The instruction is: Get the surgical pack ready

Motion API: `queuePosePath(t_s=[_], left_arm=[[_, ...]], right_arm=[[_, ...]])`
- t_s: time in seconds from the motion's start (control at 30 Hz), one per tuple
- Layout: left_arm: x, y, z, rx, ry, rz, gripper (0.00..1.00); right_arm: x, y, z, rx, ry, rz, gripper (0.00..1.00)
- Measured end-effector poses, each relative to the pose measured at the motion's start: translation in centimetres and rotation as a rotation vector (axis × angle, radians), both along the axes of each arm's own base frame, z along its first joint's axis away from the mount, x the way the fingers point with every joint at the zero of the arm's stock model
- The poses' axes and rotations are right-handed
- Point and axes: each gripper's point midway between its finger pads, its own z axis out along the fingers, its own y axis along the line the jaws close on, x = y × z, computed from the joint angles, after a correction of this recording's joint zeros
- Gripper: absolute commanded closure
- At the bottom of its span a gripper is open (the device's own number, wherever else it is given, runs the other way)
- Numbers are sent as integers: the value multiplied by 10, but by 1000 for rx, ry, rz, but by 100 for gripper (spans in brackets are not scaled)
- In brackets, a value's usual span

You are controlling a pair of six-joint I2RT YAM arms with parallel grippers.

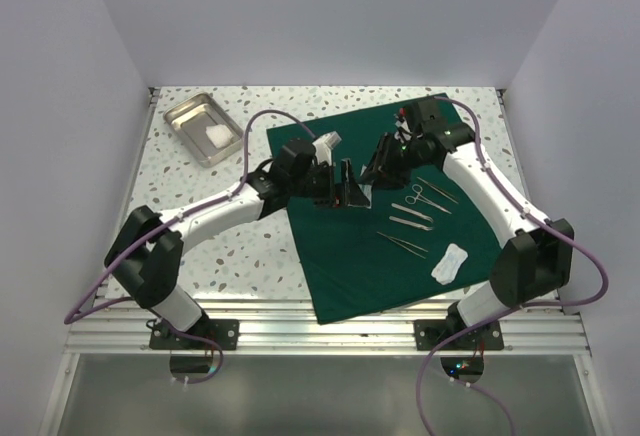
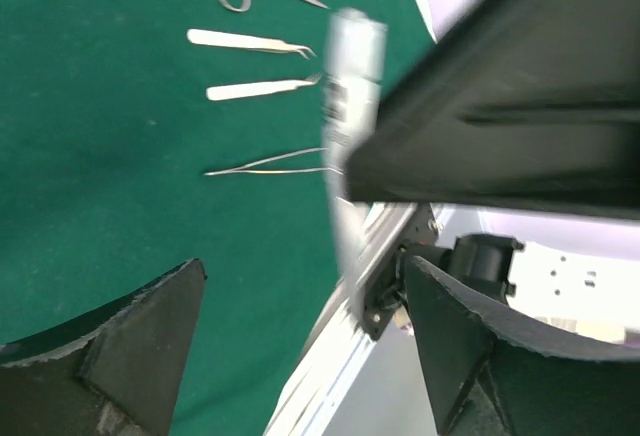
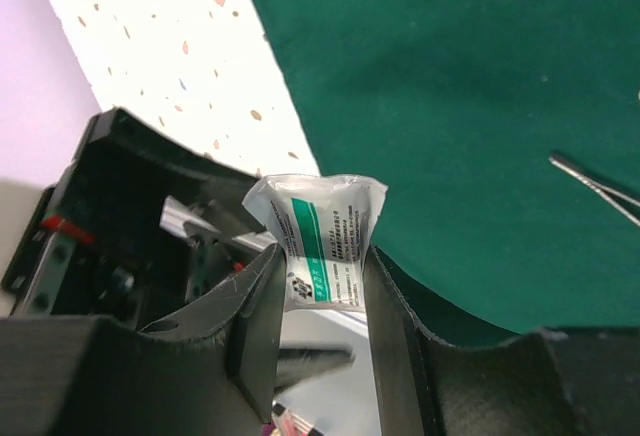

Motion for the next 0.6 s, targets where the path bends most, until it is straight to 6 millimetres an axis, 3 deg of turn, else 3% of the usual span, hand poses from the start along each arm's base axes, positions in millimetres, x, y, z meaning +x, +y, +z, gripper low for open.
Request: queuePosePath(t_s=[0.07, 0.27, 0.37, 0.43, 0.47, 0.5, 0.6], left_arm=[[2, 2, -4, 16, 8, 21, 19], [11, 1, -8, 36, 21, 65, 46], [15, -3, -6, 27, 29, 73, 73], [16, -5, -6, 22, 34, 76, 83], [16, -6, -7, 18, 41, 77, 95], [17, -7, -8, 15, 48, 79, 100], [18, -6, -9, 15, 51, 82, 100]], right_arm=[[-2, 2, 4, 16, -1, 5, 60], [-7, 3, 8, 37, -8, 16, 60], [-11, 4, 6, 45, 1, 23, 59], [-12, 4, 5, 47, 5, 28, 56], [-12, 4, 5, 46, 5, 30, 55], [-12, 4, 5, 46, 3, 33, 54], [-11, 3, 4, 46, 0, 39, 42]])
